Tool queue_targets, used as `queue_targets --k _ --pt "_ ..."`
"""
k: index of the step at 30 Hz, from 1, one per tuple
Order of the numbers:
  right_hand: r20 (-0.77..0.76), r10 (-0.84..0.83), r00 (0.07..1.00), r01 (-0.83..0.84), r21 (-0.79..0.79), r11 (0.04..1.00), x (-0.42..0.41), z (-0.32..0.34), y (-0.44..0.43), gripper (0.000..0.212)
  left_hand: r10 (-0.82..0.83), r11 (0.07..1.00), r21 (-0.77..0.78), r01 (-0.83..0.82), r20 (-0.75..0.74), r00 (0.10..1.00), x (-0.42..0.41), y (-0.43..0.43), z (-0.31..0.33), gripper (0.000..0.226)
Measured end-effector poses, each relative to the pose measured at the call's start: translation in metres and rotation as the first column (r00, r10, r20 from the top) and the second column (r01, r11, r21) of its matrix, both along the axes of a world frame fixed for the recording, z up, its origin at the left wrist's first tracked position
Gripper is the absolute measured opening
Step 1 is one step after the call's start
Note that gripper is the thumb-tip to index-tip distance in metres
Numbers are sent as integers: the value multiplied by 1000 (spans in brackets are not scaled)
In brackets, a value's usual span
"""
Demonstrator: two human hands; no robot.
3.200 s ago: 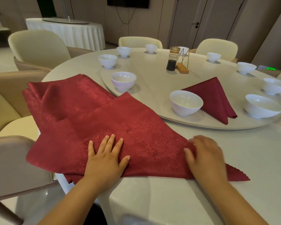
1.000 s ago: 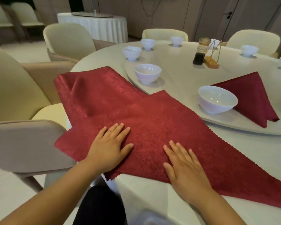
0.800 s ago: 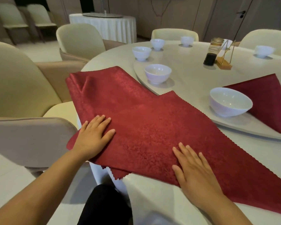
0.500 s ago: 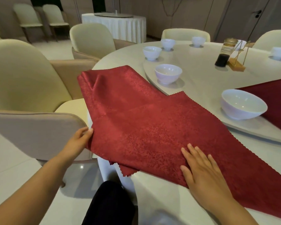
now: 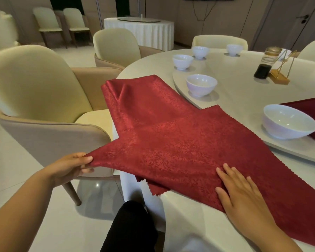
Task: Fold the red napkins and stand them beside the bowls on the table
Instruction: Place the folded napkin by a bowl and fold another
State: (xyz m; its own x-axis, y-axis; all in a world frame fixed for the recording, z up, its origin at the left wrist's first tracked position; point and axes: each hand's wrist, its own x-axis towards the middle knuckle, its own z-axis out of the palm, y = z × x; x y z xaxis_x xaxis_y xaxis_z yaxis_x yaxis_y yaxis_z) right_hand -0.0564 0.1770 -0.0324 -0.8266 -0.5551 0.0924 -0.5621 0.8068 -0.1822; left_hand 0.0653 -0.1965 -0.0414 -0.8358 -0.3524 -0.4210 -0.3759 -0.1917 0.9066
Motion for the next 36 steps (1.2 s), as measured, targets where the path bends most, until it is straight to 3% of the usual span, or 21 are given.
queue_targets --k 2,7,11,13,17,21,23,28,32,36 --pt "41 -12 999 14 -29 999 -1 2 1 95 91 996 -2 -91 10 996 1 -3 3 7" --pt "-3 -40 999 39 -85 996 1 -7 -2 86 240 970 29 -242 45 970 -3 -6 9 21" --pt "-61 -68 996 47 -292 955 4 -4 -2 76 321 945 58 -322 38 946 -9 -3 17 17" --pt "-192 30 981 -100 -362 927 9 10 -6 61 343 939 31 -344 21 939 -10 -2 22 15" --pt "-460 267 847 -379 -170 910 15 12 -15 43 388 921 -33 -389 -28 921 -7 -1 34 17" --pt "-519 256 816 -380 -146 914 16 -4 -17 74 371 917 -138 -375 -55 927 1 1 43 16" --pt "-528 234 817 -370 -168 914 18 -5 -17 76 366 913 -158 -376 -86 926 6 3 51 16" --pt "-454 275 847 -406 -220 887 17 -4 -13 60 314 923 -170 -346 -187 931 16 13 82 20" --pt "-439 163 884 -287 -233 929 -4 -2 1 64 111 965 -214 -155 -201 973 -1 37 110 36" --pt "-437 53 898 -126 -140 982 -25 -5 14 36 -103 951 -306 39 -196 975 -43 67 137 52"
